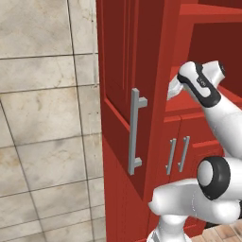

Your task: Pick the candle and candle from the dining table and place them in the open cabinet. Close the cabinet after placing the objects.

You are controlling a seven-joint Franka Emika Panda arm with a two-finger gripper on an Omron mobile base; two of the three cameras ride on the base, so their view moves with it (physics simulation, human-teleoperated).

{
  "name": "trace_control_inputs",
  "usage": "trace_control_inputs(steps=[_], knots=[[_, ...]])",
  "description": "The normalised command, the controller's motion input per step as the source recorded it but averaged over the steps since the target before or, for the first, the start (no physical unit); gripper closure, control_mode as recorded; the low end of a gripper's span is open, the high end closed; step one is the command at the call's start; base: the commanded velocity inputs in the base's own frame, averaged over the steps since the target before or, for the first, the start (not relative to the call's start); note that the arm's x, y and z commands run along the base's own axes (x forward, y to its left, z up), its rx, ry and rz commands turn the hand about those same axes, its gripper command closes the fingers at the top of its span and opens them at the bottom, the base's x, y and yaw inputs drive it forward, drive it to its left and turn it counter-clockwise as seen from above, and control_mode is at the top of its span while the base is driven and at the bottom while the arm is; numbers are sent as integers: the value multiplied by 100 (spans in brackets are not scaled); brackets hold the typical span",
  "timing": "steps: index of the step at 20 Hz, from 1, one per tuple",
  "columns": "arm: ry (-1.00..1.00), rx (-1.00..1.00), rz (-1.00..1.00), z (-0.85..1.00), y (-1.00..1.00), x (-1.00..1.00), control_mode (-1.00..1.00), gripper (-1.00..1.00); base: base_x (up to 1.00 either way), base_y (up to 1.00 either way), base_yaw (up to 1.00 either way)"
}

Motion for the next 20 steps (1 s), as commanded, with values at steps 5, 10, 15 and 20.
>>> trace_control_inputs(steps=[5, 10, 15, 20], knots=[[-3, 6, 1, -23, 0, 18, -100, 100, 0, 0, 0], [-2, 4, 0, -22, 1, 22, -100, 100, 0, 0, 0], [0, 0, 0, -19, 15, 37, -100, 100, 0, 0, 0], [-7, 0, 0, -30, 5, 27, -100, 100, 0, 0, 0]])
